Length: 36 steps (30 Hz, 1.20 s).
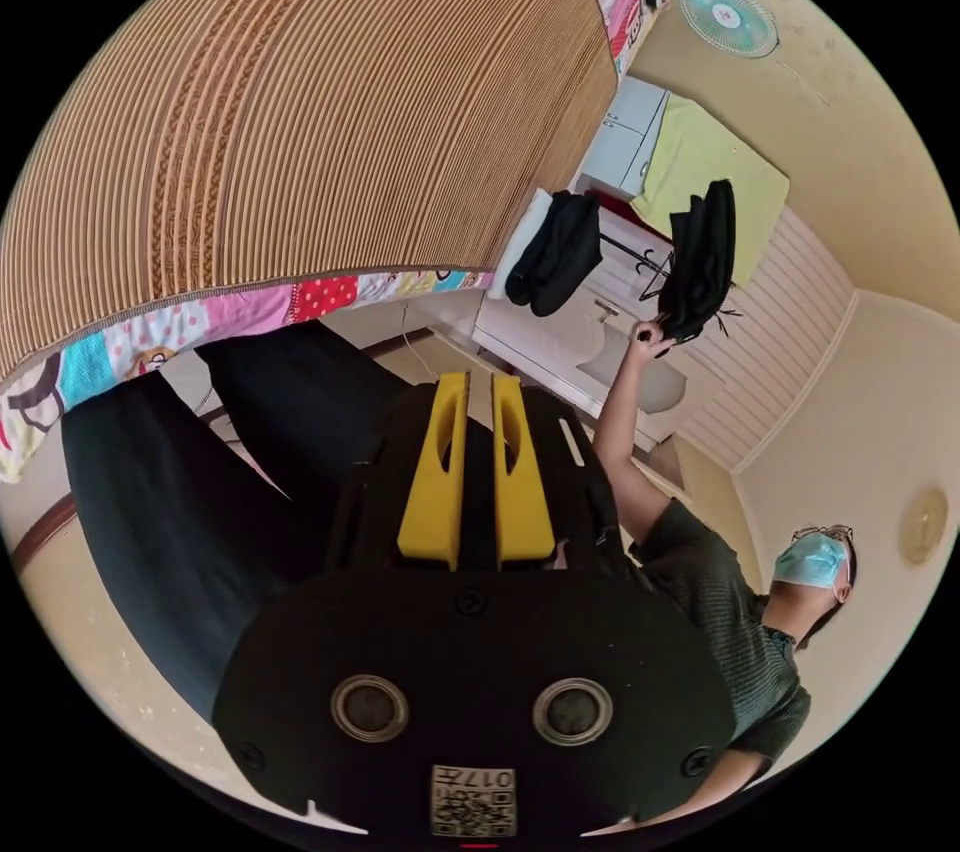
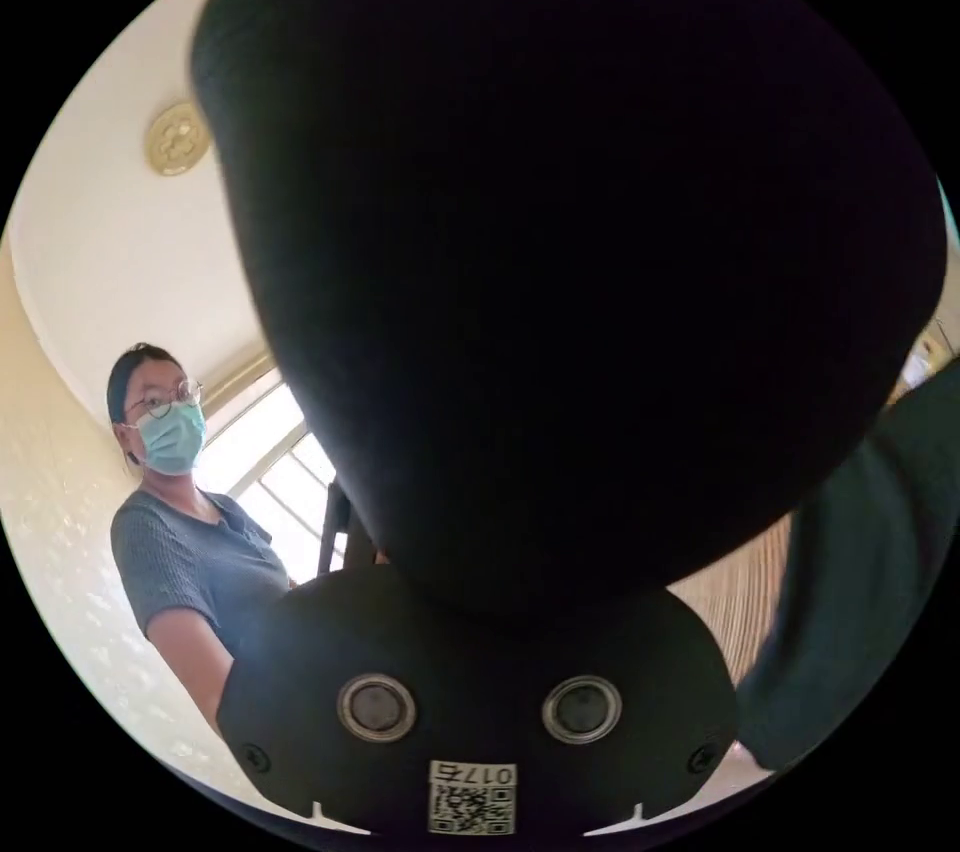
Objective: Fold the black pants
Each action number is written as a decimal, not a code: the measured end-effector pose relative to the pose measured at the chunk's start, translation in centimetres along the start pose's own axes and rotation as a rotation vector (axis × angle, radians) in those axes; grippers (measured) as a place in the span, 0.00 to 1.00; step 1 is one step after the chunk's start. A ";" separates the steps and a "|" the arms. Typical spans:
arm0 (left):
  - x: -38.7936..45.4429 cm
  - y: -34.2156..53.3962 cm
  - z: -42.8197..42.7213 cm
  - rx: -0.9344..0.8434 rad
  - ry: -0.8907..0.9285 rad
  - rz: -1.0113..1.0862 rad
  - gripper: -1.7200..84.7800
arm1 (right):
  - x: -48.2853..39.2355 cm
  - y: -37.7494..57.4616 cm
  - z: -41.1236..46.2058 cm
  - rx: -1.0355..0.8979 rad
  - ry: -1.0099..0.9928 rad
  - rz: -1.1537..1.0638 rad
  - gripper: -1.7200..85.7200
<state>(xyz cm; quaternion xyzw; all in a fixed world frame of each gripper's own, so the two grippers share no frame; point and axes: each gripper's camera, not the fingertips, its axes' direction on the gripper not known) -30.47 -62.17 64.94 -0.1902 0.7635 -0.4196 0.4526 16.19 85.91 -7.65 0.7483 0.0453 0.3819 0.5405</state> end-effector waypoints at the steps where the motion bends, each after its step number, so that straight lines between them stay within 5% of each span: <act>1: -0.3 0.6 -0.4 0.017 0.010 -0.020 0.06 | 1.2 0.6 -1.2 0.022 0.017 0.034 0.17; 8: -0.5 4.4 -2.1 0.048 0.038 -0.074 0.01 | 17.3 17.3 -12.4 0.413 0.303 0.871 0.13; 21: -3.2 15.2 -12.7 0.317 -0.087 -0.109 0.01 | 16.3 30.5 -8.3 0.895 0.259 0.816 0.06; 29: -11.6 29.1 -22.1 0.710 0.138 -0.251 0.02 | 15.5 49.0 1.6 1.154 0.119 1.080 0.03; 36: -12.0 35.3 -29.5 0.896 -0.153 -0.249 0.14 | 15.8 55.7 10.7 1.115 0.053 1.212 0.03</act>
